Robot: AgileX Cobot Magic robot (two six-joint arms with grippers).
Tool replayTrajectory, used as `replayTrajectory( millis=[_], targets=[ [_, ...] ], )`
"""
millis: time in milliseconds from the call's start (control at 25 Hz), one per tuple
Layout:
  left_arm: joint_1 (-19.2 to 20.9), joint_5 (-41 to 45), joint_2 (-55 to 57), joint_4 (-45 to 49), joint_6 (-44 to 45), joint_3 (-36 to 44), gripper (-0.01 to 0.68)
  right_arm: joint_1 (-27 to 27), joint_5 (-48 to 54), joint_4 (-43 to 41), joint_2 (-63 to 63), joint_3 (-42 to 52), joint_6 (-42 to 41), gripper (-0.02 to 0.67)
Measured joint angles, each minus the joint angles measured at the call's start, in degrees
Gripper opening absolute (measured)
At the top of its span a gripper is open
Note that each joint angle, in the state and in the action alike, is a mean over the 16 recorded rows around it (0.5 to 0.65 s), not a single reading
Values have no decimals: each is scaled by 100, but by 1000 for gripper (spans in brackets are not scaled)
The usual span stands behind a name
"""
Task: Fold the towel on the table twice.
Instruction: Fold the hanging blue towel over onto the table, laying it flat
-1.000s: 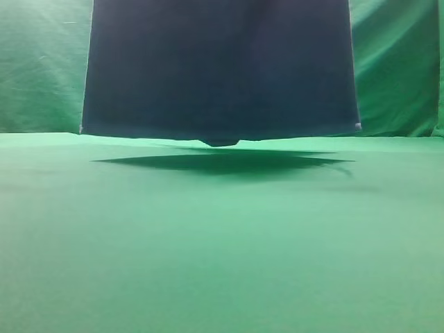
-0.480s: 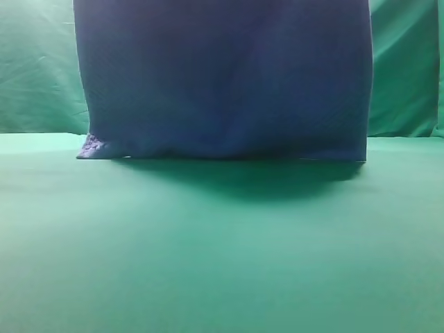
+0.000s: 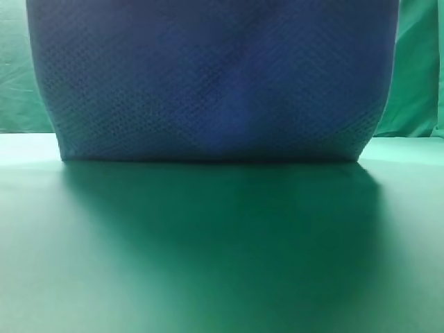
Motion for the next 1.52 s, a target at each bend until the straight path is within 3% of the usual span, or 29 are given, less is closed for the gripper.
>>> replayTrajectory(
  millis=[440,880,1240,1520],
  targets=[
    [-7,-110,-1614,-1071,599,2200,0,13,-325,774,-1651,2445,-26,0],
    [-10,-70,-2777,-1914,1030,3935,0,13,-178,1557,-2881,4179,-109,0],
    [-10,7,-3165,-2208,1043,4753,0,13,-61,2053,-3391,5178,-198,0],
    [-10,-189,-2770,-2365,1047,4919,0,13,-371,2146,-3015,5525,-211,0]
  ],
)
